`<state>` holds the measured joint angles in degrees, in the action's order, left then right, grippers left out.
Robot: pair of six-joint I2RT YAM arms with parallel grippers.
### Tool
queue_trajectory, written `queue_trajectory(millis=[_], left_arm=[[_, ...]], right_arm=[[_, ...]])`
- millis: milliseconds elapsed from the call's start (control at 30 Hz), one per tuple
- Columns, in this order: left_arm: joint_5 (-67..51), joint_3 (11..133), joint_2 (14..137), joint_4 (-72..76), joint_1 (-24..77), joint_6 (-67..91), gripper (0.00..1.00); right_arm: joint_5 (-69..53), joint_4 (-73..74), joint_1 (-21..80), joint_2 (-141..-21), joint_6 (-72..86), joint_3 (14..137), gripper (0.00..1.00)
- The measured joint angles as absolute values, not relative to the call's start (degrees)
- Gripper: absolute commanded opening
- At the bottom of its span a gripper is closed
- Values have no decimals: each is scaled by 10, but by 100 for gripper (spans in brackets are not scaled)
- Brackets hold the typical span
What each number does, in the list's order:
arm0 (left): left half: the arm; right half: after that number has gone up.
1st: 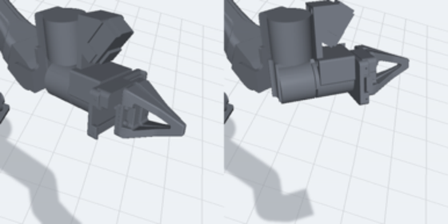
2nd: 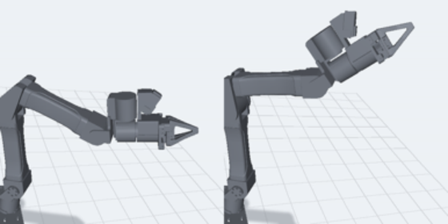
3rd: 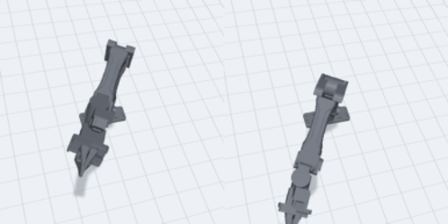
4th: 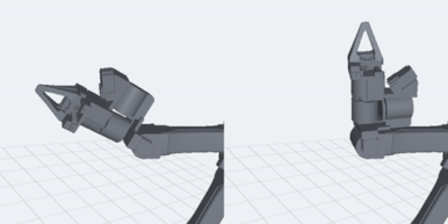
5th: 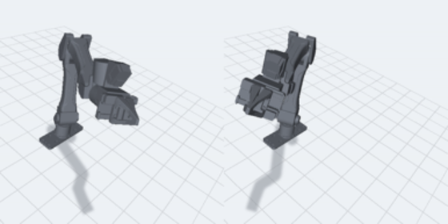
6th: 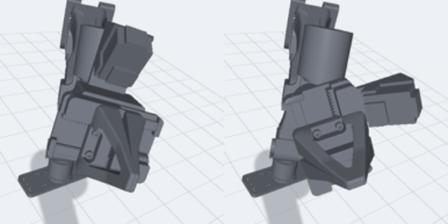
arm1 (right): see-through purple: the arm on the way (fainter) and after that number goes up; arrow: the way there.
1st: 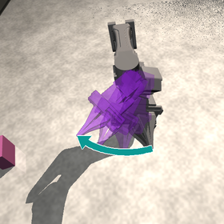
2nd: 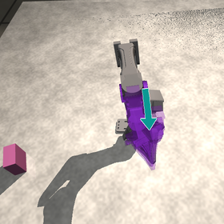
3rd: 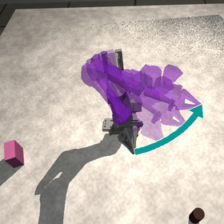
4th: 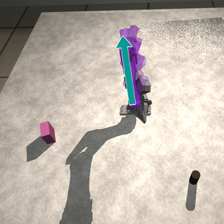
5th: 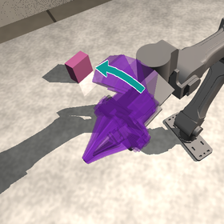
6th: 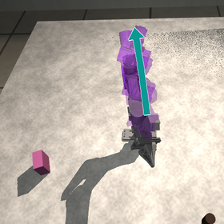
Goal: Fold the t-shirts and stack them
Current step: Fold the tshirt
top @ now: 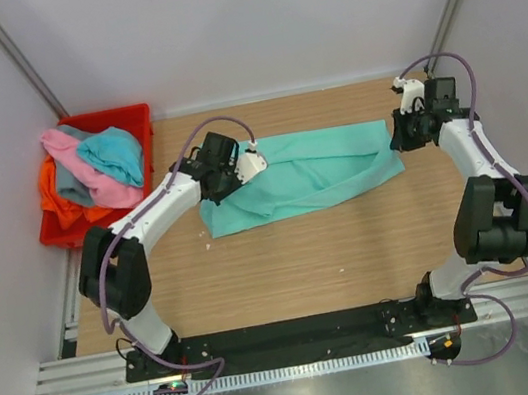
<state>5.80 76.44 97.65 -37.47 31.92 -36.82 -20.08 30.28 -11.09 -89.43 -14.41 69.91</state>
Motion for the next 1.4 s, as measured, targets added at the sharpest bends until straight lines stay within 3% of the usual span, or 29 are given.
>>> queue_trajectory(millis=[433,667,733,800,833,933,967,1167,1267,1400], left_arm=[[45,921,1119,-368,268,-386,0],[49,985,1178,-364,259,-393,0],[55,985,1187,-361,258,-392,9],[65,985,1194,-359,256,-388,40],[68,984,1195,-358,255,-384,51],[71,957,1176,-334,250,-360,78],[70,936,1162,-323,248,-350,88],[67,810,1006,-283,237,-287,92],[57,809,960,-267,236,-263,90],[48,852,987,-267,236,-234,88]], right_arm=[[-183,252,-111,-997,-115,757,1],[-179,226,-110,-1105,-91,846,1],[-179,221,-109,-1133,-86,858,4],[-179,218,-109,-1151,-83,860,24],[-178,220,-109,-1157,-80,860,40],[-173,214,-108,-1157,-76,850,55],[-169,206,-108,-1148,-76,840,56],[-157,181,-108,-1026,-84,738,57],[-172,178,-108,-986,-84,734,57],[-212,180,-108,-990,-79,738,57]])
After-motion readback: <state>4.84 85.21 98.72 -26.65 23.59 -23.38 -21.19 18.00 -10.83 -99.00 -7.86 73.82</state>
